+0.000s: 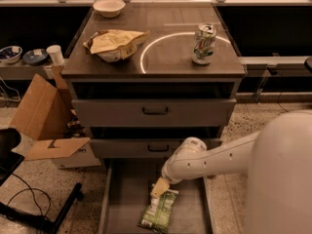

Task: Pick green jalapeno chip bag from bottom drawer and place on counter

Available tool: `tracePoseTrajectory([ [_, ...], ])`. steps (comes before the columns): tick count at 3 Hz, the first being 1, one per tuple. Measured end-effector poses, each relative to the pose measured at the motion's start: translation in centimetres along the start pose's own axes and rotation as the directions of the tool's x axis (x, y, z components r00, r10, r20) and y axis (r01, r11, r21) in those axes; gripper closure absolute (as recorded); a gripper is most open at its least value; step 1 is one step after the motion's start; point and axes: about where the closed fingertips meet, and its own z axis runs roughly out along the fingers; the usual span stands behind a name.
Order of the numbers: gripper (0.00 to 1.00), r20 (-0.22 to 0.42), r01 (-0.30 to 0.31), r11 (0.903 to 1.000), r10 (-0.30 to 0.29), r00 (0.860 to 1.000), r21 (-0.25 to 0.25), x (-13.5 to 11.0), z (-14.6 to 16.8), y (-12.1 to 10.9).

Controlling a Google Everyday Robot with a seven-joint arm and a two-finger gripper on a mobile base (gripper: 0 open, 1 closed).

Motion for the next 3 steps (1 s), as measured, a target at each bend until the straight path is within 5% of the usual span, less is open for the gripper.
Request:
tracePoseTrajectory([
  [1, 0.00, 0.061, -0.079, 0.9969, 0.079, 0.995, -0.002, -0.5, 4.8, -1.3],
  [2, 0.00, 0.056, -0.112, 0.9937, 0.112, 0.992, -0.006, -0.1, 6.1, -1.0],
  [3, 0.00, 0.047, -0.095, 0.9952, 0.096, 0.994, -0.023, -0.3, 7.1, -0.2],
])
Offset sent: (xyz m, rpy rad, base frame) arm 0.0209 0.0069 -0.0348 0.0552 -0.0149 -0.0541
